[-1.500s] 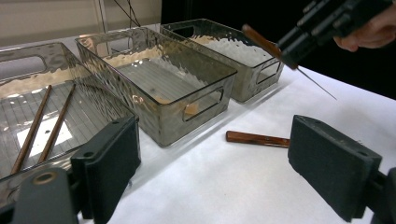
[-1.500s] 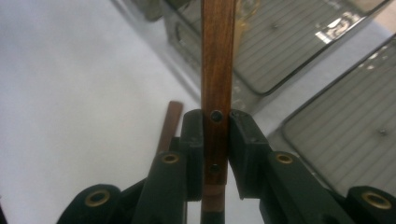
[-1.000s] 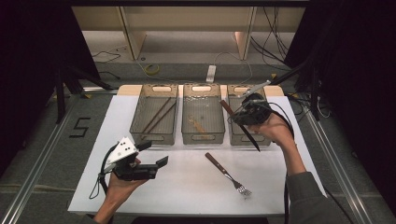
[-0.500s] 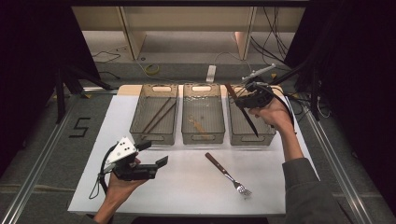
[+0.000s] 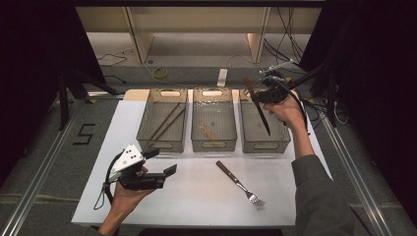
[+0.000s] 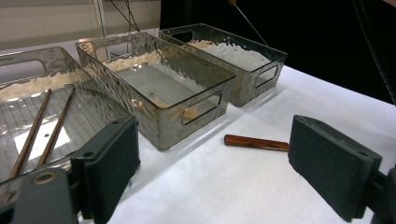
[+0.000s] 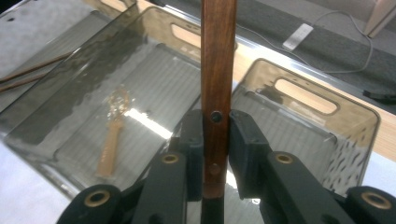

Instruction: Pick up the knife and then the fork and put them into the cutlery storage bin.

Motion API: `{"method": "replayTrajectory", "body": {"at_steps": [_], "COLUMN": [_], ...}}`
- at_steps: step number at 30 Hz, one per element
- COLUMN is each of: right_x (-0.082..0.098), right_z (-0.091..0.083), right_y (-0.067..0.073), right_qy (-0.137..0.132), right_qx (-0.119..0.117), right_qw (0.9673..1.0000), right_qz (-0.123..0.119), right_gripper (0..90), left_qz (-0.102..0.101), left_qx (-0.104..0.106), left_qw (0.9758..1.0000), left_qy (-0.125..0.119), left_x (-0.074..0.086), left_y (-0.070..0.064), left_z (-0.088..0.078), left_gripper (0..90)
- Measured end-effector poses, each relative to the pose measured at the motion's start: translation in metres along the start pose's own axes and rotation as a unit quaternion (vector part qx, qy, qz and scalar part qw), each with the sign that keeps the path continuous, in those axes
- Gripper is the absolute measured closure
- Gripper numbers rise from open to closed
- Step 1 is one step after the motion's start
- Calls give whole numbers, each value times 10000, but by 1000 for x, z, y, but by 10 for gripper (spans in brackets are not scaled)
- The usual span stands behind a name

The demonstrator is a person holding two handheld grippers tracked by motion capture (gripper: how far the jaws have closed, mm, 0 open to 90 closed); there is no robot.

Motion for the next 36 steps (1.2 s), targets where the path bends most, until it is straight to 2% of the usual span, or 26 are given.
{"method": "replayTrajectory", "body": {"at_steps": [7, 13, 20, 22, 27, 36], "right_x": [-1, 1, 13, 16, 18, 21], "right_z": [9, 20, 34, 35, 31, 30], "right_y": [-7, -7, -11, -12, -15, -18], "right_qy": [-62, 0, 121, 28, 101, 32], "right_qx": [156, 139, 100, 48, 35, -14], "right_qw": [9996, 9994, 9987, 9983, 9985, 9983], "right_qz": [215, 319, 478, 580, 545, 587], "right_gripper": [768, 768, 769, 769, 769, 768], "left_qz": [2, 17, -9, -6, 12, 1], "left_qx": [11, 8, 4, 4, 16, 11], "left_qw": [10000, 10000, 10000, 10000, 10000, 10000], "left_qy": [9, 4, -18, -7, 3, -1], "left_x": [0, 0, 0, 0, 0, 0], "left_y": [0, 0, -1, 0, -1, -1], "left_z": [0, 0, 0, 0, 0, 0], "left_gripper": [157, 157, 157, 157, 157, 157]}}
Point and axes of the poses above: each handheld gripper's, and its own axes: z roughly forward along the jaws, x roughly out of its underside, y roughly to its left, the point moved 1 cm from there along z, roughly forward along the jaws, and after that the axes turned 9 degrees about z, right-handed, at the moved point
